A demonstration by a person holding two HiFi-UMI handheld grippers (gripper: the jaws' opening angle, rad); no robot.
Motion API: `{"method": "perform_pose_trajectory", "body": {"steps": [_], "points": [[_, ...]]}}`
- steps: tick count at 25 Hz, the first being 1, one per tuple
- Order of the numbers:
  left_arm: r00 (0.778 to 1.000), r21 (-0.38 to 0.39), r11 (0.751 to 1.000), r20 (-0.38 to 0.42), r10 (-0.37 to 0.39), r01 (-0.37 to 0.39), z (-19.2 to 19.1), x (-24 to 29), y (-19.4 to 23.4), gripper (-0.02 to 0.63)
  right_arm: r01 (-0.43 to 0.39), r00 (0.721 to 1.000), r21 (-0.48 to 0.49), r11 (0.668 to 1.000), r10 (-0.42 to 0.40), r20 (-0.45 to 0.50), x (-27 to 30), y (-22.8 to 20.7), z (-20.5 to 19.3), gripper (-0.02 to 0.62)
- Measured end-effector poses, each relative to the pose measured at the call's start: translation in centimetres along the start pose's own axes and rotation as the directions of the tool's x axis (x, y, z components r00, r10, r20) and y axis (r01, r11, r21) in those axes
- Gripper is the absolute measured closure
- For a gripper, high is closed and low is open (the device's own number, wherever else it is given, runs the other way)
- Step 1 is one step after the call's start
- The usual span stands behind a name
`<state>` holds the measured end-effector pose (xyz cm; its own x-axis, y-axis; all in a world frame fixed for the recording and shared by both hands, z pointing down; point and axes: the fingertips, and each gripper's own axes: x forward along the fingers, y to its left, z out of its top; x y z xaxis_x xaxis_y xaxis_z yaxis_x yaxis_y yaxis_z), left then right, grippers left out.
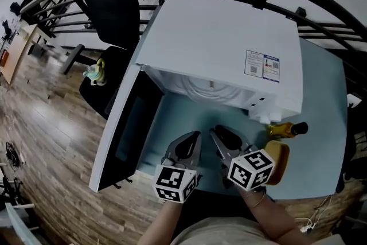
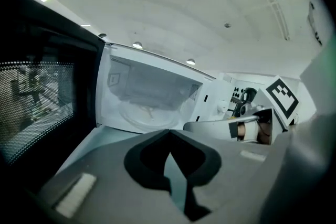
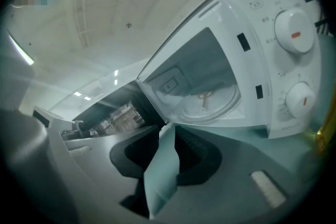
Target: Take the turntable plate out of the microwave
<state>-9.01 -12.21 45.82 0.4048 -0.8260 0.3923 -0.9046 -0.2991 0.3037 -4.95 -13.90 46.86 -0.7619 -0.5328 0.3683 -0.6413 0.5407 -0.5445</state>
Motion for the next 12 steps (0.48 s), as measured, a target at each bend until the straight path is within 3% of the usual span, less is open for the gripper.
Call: {"method": "perform_pose_trajectory", "body": {"steps": [5, 9, 12], "points": [[1.000, 0.001, 1.000, -0.024, -0.004, 0.004, -0.1, 0.2, 1.3, 0.604, 0.009, 0.998, 0.169, 0.986, -0.020, 0.064, 2.0, -1.1, 0.5, 0.458], [0.999, -0.004, 1.000, -0.035, -0.031, 0.031, -0.5, 0.7, 2.0, 0.604, -0.043, 0.991, 0.333, 0.942, -0.001, 0.130, 3.8, -1.9, 0.6, 0.417], [0.998, -0.004, 0.999, -0.036, -0.048, 0.048, -0.7, 1.1, 2.5, 0.604, -0.036, 0.988, 0.428, 0.903, -0.031, 0.149, 4.6, -3.0, 0.2, 0.400]]}}
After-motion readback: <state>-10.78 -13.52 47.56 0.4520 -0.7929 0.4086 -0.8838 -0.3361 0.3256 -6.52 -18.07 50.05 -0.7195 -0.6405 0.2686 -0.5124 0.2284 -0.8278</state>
